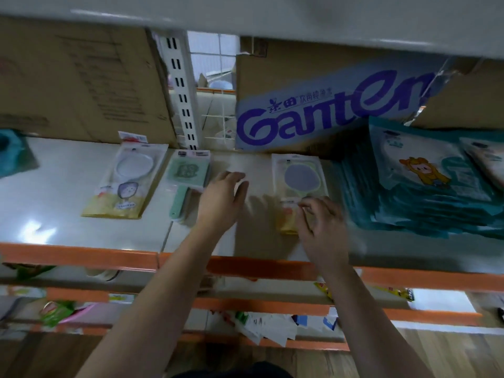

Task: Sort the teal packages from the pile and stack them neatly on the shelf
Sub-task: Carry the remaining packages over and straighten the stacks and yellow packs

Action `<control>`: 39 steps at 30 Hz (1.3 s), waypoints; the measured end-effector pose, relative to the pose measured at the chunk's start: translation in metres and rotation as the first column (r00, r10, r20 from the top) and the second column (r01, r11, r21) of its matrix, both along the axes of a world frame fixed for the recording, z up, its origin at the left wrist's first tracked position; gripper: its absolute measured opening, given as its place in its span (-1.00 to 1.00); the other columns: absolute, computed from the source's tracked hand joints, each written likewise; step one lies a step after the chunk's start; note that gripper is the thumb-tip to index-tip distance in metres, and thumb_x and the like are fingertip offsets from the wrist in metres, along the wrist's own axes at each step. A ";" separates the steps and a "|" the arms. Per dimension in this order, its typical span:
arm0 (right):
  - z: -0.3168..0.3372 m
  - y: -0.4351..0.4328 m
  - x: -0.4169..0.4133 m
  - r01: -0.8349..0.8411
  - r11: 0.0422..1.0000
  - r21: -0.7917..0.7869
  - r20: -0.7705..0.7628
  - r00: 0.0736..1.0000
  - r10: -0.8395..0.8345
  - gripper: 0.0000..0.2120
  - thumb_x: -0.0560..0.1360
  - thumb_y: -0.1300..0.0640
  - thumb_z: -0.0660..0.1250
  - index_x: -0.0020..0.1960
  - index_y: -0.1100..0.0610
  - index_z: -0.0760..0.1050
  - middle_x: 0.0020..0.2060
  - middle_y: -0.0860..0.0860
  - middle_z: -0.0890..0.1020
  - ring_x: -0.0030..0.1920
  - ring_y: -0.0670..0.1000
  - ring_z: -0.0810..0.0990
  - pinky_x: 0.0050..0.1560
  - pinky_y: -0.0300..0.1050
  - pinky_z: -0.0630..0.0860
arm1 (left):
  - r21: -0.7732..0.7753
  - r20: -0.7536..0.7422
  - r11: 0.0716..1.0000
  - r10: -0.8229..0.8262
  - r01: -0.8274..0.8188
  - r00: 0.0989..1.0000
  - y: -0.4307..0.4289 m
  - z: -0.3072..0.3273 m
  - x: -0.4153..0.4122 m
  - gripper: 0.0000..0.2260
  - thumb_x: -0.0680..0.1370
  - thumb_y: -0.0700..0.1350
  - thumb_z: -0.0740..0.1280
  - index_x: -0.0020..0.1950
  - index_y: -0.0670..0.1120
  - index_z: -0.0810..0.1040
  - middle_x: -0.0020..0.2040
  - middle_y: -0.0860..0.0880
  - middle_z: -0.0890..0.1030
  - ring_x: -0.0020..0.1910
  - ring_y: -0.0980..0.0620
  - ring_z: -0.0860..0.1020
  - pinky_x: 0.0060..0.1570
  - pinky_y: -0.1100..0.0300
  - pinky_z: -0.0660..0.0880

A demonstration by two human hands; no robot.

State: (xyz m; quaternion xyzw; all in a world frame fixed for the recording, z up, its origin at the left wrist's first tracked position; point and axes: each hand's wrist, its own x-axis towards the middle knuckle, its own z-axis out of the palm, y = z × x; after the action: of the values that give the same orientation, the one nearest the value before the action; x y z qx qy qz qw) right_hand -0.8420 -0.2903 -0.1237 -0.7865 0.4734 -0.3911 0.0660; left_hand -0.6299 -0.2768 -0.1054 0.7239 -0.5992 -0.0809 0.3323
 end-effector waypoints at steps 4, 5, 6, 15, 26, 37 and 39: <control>0.014 0.008 0.070 -0.164 0.986 -0.010 -0.004 0.986 0.164 -0.82 0.55 0.11 0.24 0.00 0.17 0.58 -0.09 0.05 0.60 -0.04 0.01 0.53 -0.03 -0.14 0.45 | -0.022 0.269 0.997 0.080 -0.077 0.960 0.055 0.007 0.059 -0.75 0.61 -0.07 0.24 0.21 -0.13 0.59 0.09 -0.15 0.63 0.05 -0.20 0.57 0.02 -0.04 0.46; 0.015 0.012 0.089 -0.211 0.978 -0.006 -0.007 0.978 0.211 -0.83 0.54 0.13 0.25 0.01 0.17 0.57 -0.09 0.04 0.60 -0.04 0.01 0.53 -0.03 -0.16 0.44 | -0.017 0.312 0.993 0.117 -0.118 0.943 0.069 0.008 0.075 -0.74 0.61 -0.05 0.24 0.21 -0.12 0.58 0.11 -0.13 0.62 0.07 -0.19 0.57 0.04 -0.04 0.45; 0.017 0.017 0.110 -0.250 0.968 0.003 -0.005 0.968 0.250 -0.85 0.54 0.15 0.27 0.01 0.17 0.57 -0.09 0.04 0.59 -0.03 0.01 0.52 -0.03 -0.19 0.42 | -0.008 0.344 0.986 0.157 -0.165 0.926 0.083 0.007 0.092 -0.74 0.61 -0.03 0.24 0.22 -0.10 0.57 0.13 -0.12 0.62 0.09 -0.18 0.56 0.05 -0.04 0.43; 0.022 0.094 0.309 -0.454 0.890 0.024 0.034 0.891 0.454 -0.87 0.51 0.20 0.29 -0.04 0.20 0.60 -0.10 0.10 0.62 -0.02 0.14 0.56 -0.01 -0.08 0.43 | -0.049 0.353 0.888 0.444 -0.458 0.824 0.224 0.006 0.261 -0.75 0.61 -0.05 0.27 0.21 -0.13 0.59 0.09 -0.12 0.63 0.07 -0.20 0.57 0.09 -0.07 0.41; 0.011 0.179 0.500 -0.534 0.837 0.119 0.073 0.846 0.529 -0.89 0.52 0.22 0.34 -0.01 0.21 0.62 -0.11 0.08 0.63 -0.09 0.08 0.58 -0.08 -0.21 0.39 | -0.083 0.301 0.809 0.577 -0.582 0.759 0.349 0.006 0.440 -0.77 0.59 -0.08 0.30 0.18 -0.16 0.60 0.10 -0.14 0.61 0.05 -0.20 0.56 0.05 -0.08 0.37; 0.019 0.176 0.679 -0.573 0.812 0.109 0.188 0.814 0.549 -0.88 0.55 0.18 0.30 -0.01 0.18 0.61 -0.11 0.00 0.59 -0.07 -0.03 0.54 -0.03 -0.19 0.46 | -0.064 0.293 0.819 0.562 -0.570 0.774 0.358 0.006 0.599 -0.71 0.60 -0.07 0.30 0.26 -0.18 0.56 0.12 -0.15 0.59 0.11 -0.17 0.54 0.07 -0.07 0.40; 0.024 0.170 0.714 -0.577 0.808 0.115 0.217 0.809 0.547 -0.88 0.55 0.20 0.31 -0.02 0.20 0.62 -0.10 0.04 0.60 -0.11 -0.05 0.54 -0.04 -0.23 0.48 | -0.052 0.263 0.824 0.557 -0.565 0.788 0.353 0.012 0.636 -0.70 0.60 -0.08 0.30 0.27 -0.20 0.55 0.12 -0.16 0.59 0.11 -0.19 0.53 0.11 -0.08 0.43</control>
State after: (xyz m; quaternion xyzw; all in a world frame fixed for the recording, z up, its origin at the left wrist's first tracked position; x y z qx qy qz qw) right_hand -0.1278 -0.1202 -0.0996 -0.8454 0.2436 -0.3775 0.2890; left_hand 0.0060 0.0765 -0.0930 0.8778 -0.3953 0.1105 0.2470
